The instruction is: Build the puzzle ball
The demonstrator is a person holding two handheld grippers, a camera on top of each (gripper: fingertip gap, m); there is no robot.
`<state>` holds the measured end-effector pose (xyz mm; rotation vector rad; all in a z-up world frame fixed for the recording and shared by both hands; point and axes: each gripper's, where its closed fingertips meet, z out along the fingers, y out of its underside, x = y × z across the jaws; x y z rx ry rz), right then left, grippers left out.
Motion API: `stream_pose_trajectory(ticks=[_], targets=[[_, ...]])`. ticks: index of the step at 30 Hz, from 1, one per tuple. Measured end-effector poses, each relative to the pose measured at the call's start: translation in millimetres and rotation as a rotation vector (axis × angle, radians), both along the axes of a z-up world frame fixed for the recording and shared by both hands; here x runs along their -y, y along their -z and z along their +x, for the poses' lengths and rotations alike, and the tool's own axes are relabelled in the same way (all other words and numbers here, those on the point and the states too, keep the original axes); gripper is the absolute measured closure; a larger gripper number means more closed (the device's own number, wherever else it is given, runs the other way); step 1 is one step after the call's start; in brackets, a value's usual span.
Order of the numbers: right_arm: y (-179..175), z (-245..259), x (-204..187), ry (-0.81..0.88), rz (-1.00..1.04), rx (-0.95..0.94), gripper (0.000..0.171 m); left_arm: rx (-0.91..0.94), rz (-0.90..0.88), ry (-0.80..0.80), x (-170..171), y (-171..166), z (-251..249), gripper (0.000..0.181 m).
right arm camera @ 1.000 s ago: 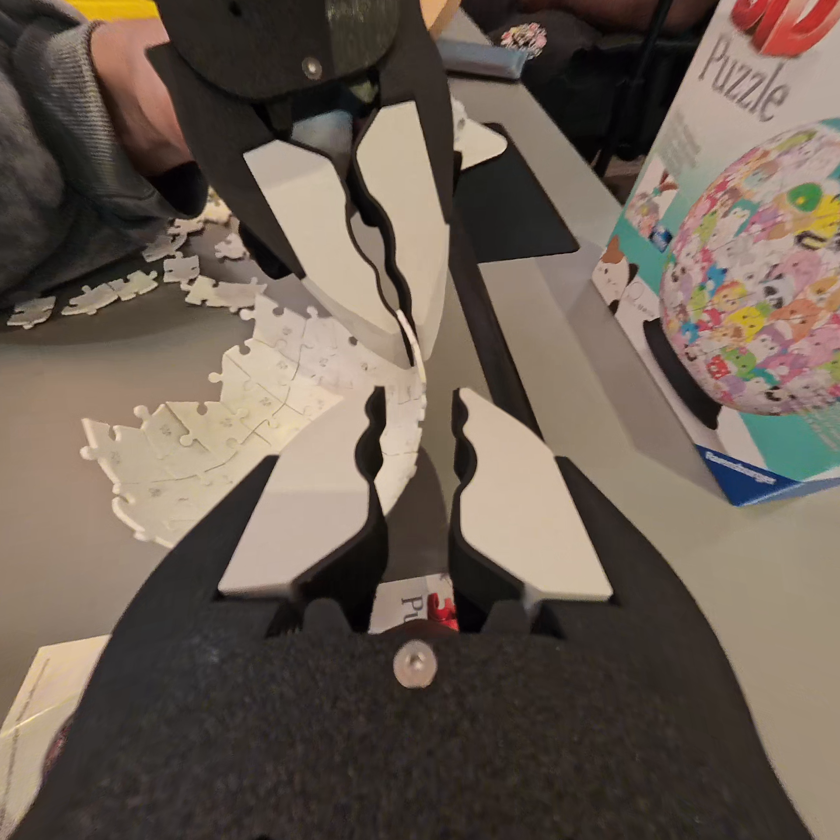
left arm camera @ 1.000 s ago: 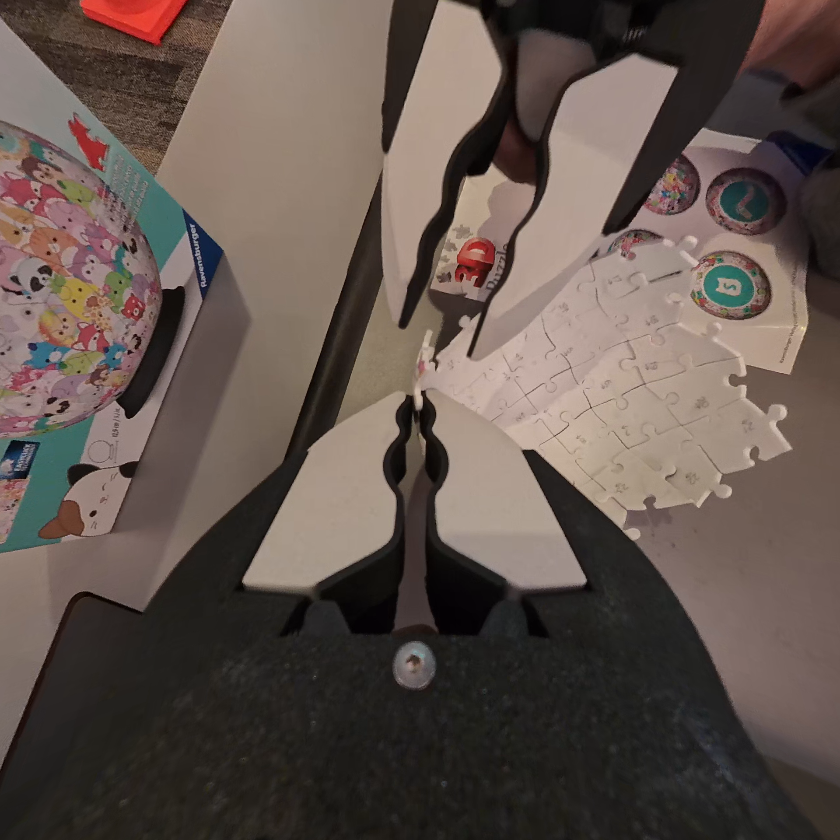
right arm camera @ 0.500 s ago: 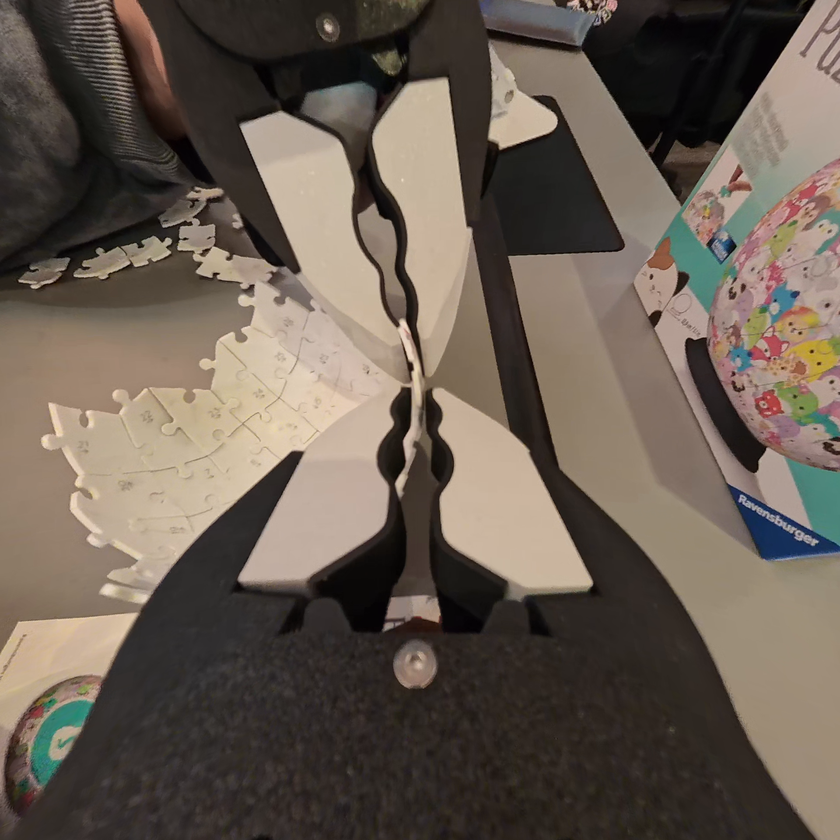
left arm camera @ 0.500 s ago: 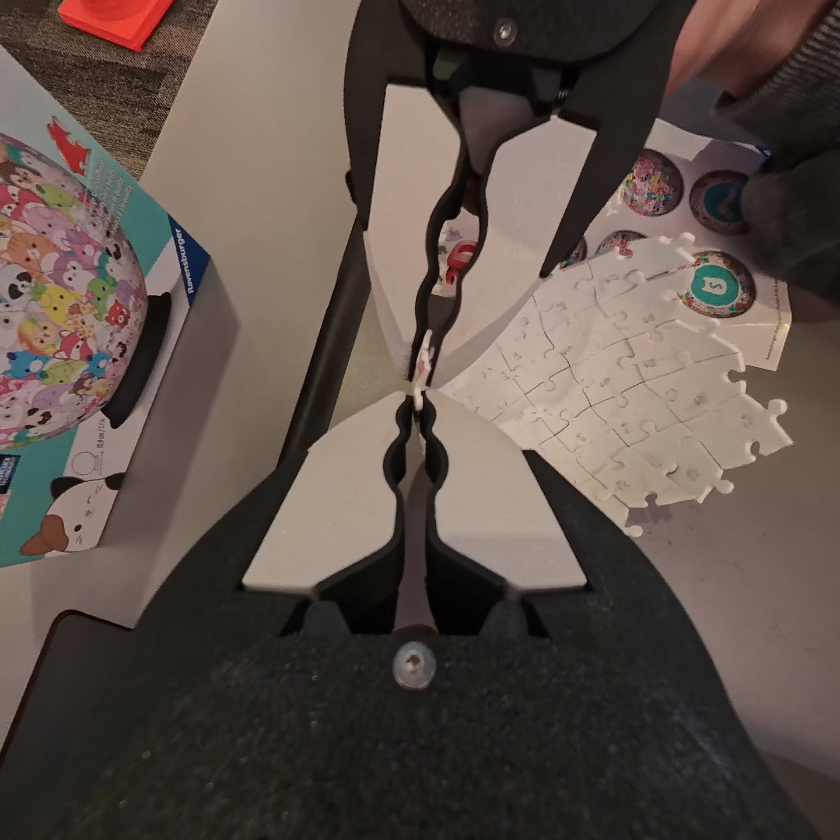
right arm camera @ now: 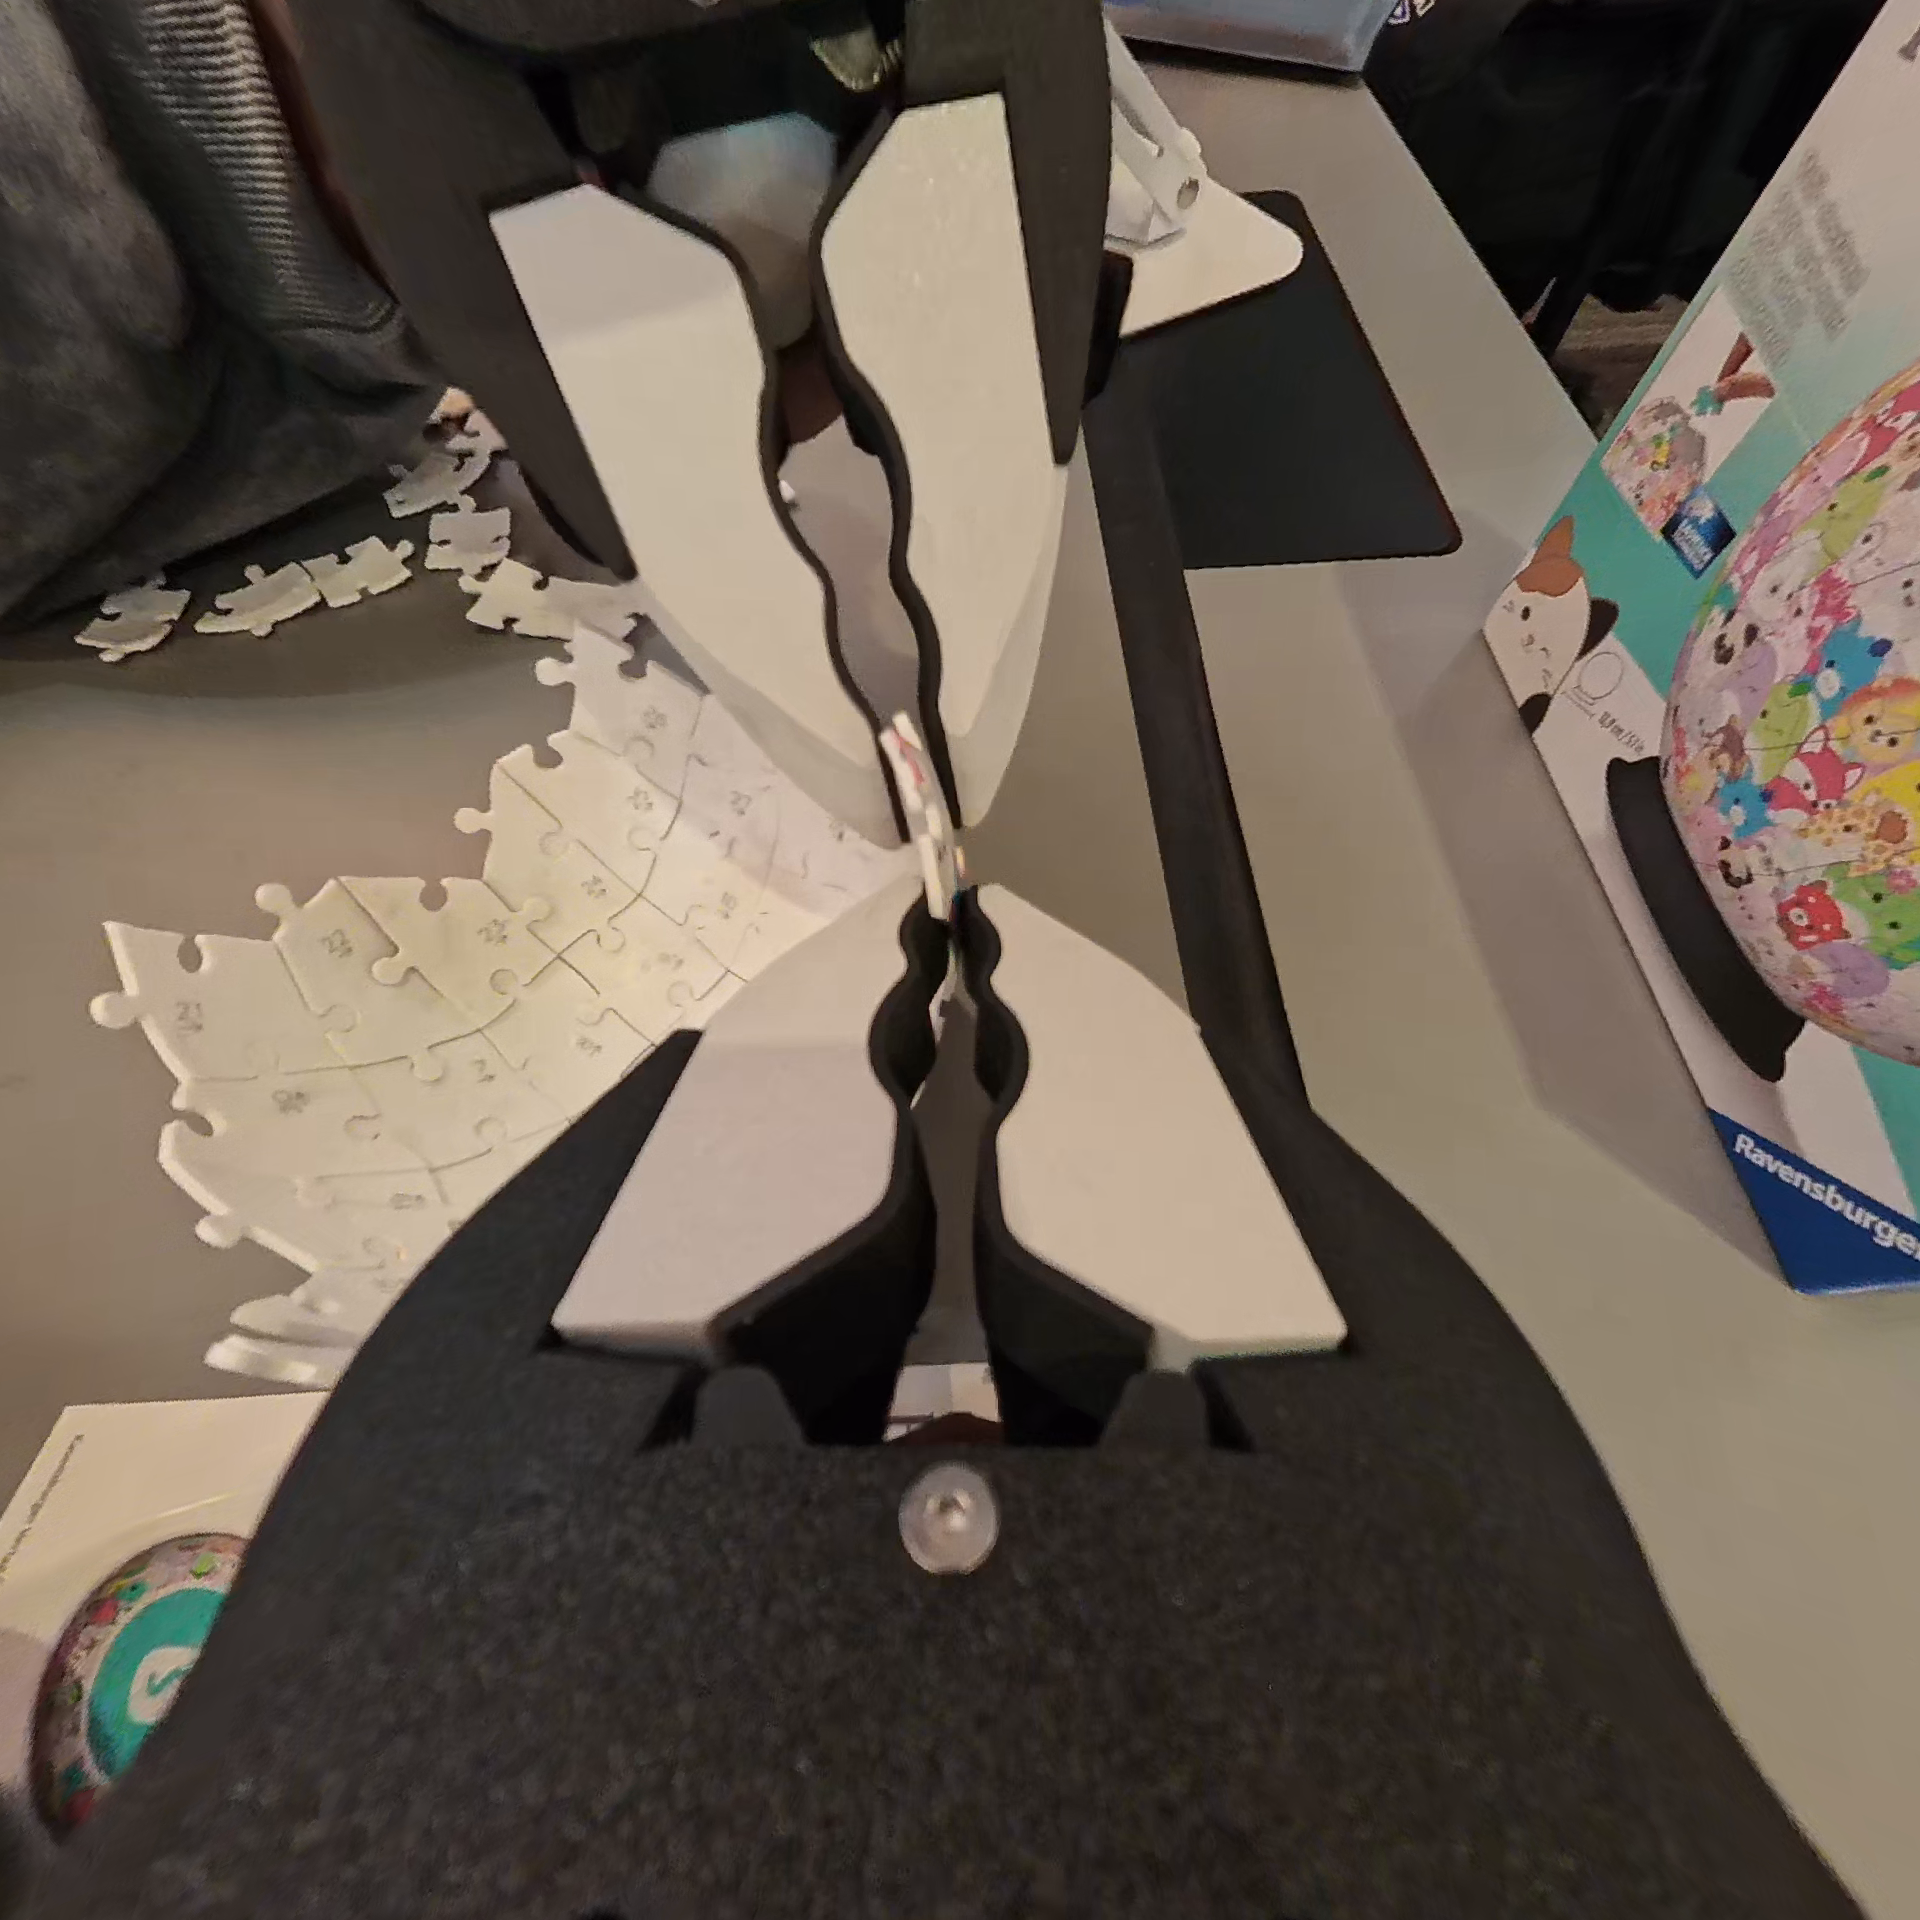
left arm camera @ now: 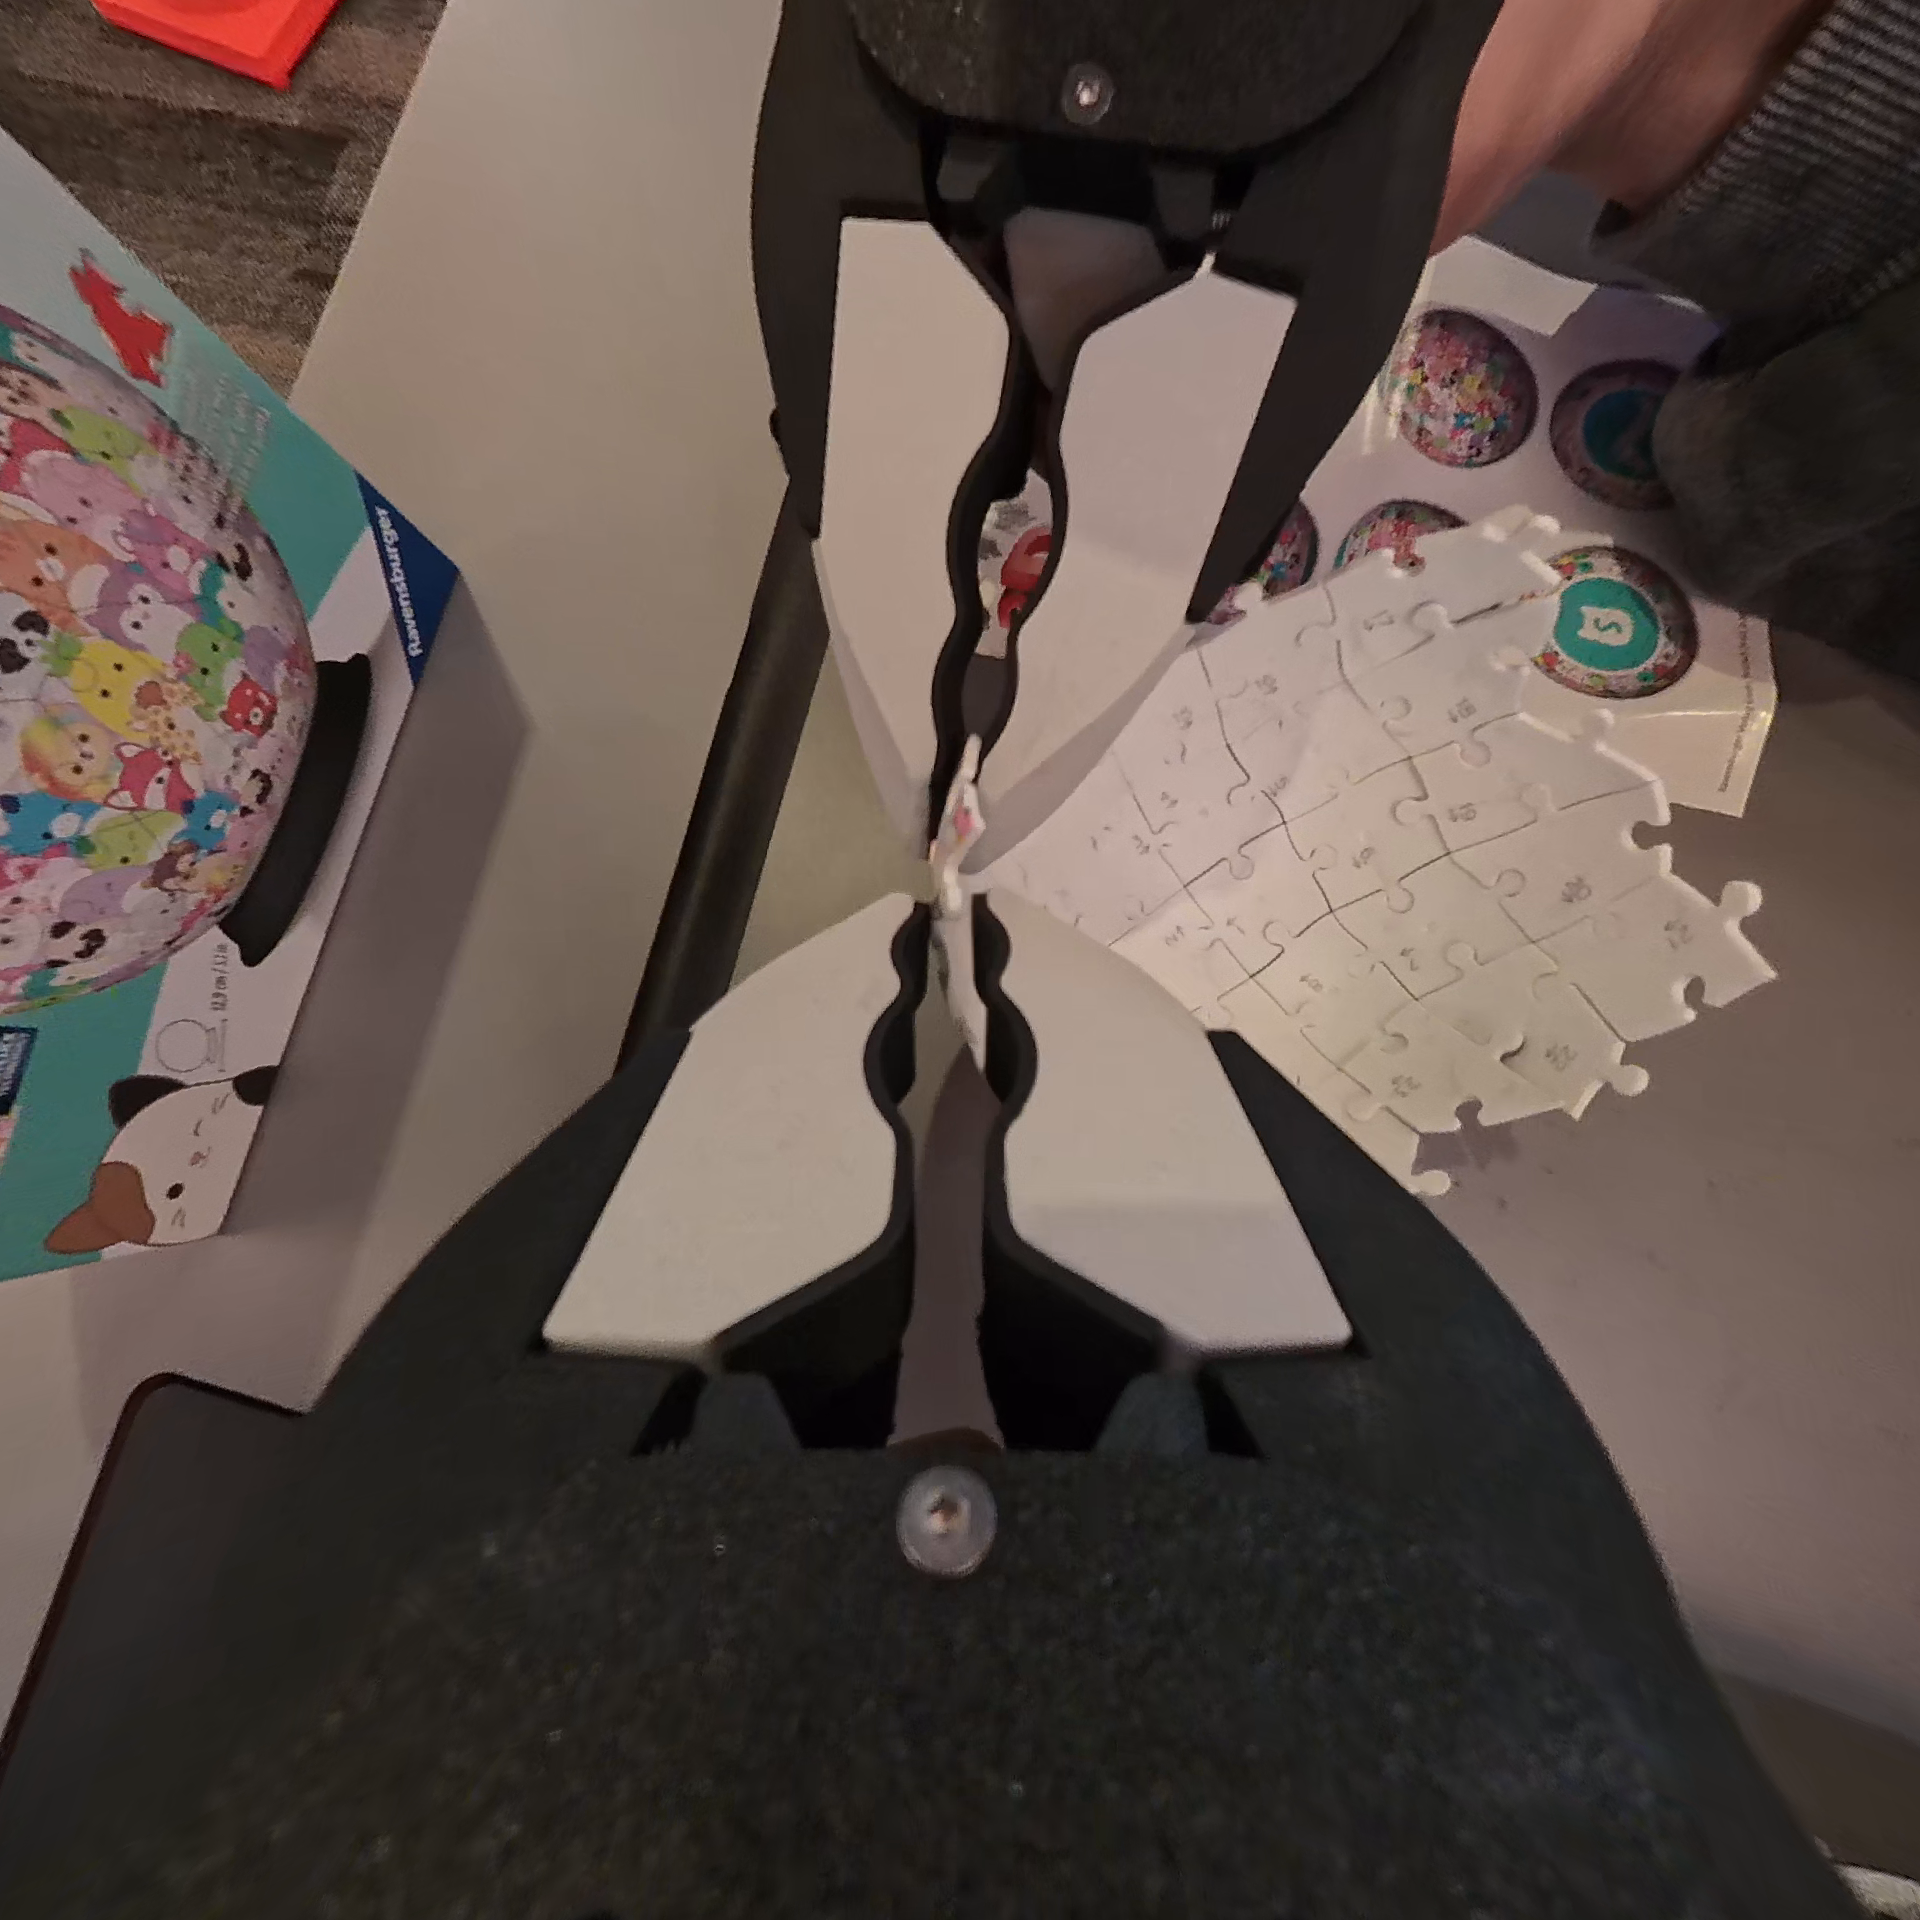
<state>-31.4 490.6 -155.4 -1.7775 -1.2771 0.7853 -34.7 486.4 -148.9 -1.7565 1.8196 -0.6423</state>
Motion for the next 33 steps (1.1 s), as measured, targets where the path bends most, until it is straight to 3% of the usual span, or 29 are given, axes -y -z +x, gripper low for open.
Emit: stream_pose_trajectory(ticks=[12,15,20,22,33], targets=[[-0.5,2.2,-0.5,0.017,-0.004,0.007,0.167,-0.006,0.007,-0.02,-3.6,-1.6,-0.5,0.18],[-2.1,4.7,-2.5,0.035,-0.006,0.002,0.159,-0.012,0.013,-0.019,-3.2,-1.6,-0.7,0.18],[-8.7,2.6,-3.5,0.034,0.026,-0.015,0.16,-0.011,0.018,-0.016,-2.4,-1.4,0.5,0.18],[-8.1,0.9,-1.1,0.014,0.034,-0.007,0.168,-0.013,0.023,-0.018,-2.7,-1.2,0.4,0.18],[-8.5,-0.3,-1.4,0.0,0.095,0.007,0.168,0.006,0.057,-0.01,-2.1,-4.3,4.2,0.177]])
